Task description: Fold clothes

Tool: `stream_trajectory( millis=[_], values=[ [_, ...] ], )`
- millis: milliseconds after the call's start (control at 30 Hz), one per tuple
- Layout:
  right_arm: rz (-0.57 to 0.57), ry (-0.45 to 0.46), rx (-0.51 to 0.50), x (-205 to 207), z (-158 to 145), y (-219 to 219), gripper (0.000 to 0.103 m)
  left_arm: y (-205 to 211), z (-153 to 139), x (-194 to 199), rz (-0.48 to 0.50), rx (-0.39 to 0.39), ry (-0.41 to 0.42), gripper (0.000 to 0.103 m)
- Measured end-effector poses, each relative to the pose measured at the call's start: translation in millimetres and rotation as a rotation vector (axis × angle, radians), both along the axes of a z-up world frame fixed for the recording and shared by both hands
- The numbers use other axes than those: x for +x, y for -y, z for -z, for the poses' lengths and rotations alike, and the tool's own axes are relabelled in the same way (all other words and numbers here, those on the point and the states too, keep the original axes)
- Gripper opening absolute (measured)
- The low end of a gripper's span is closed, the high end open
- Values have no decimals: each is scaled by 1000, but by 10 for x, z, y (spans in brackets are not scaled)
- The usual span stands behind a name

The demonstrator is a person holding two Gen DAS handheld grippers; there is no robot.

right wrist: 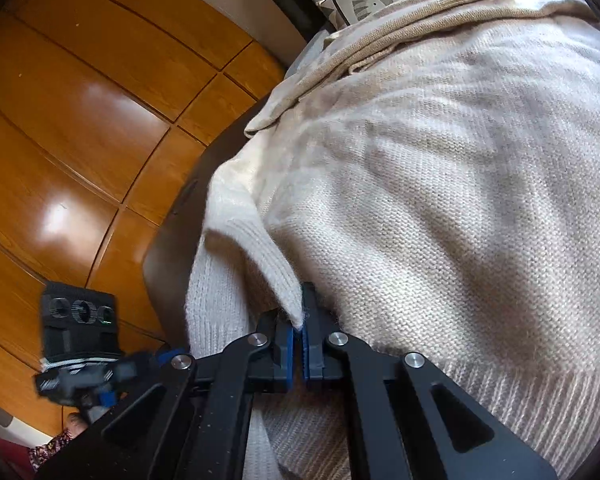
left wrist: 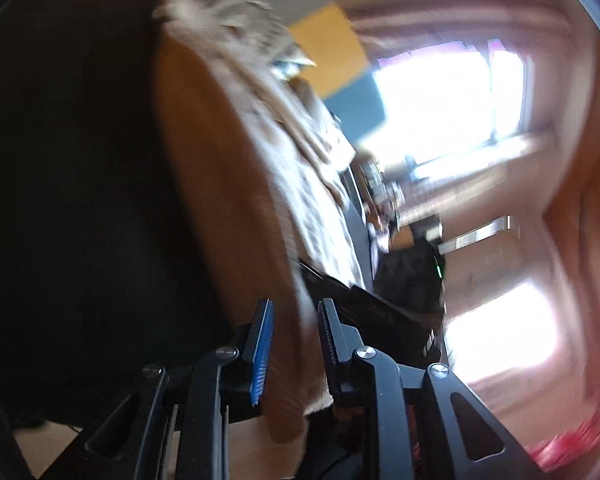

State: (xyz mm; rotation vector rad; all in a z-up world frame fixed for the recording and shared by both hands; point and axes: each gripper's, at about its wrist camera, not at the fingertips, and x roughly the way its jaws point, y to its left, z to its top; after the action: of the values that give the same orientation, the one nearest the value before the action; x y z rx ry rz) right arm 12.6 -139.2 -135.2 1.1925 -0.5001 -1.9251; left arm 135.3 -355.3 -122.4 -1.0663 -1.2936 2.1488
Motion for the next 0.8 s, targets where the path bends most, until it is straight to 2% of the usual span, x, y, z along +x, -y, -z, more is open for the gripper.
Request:
stream_trajectory(
  millis=[67,133,267,367,467,533,567,767,800],
  values=[
    [1,0,-1,8,-5,-12,0,83,83,33,-39,42,33,23],
    [1,0,-2,6,-3,-10,0,42,60,41,-23,74,15,23],
    [4,0,-5,-2,8,-6,0,-161,51,-53,45,76,25,23],
    [8,5,-8,-7,13,-17,0,-246,114,-88,53,81,57,23],
    [11,10,-13,-12,20,-25,0,-304,149,-103,50,49,92,21],
    [13,12,-16,-6,20,-41,0,-315,115,-60,36,11,81,10],
    [14,13,-18,-3,19,-50,0,-331,100,-42,36,-9,76,0],
    [24,30,-22,2,33,-8,1,-116,-195,274,-23,-5,-35,2],
    [16,35,-21,6,16,18,4,-47,-248,353,-35,-12,-44,2]
  ],
)
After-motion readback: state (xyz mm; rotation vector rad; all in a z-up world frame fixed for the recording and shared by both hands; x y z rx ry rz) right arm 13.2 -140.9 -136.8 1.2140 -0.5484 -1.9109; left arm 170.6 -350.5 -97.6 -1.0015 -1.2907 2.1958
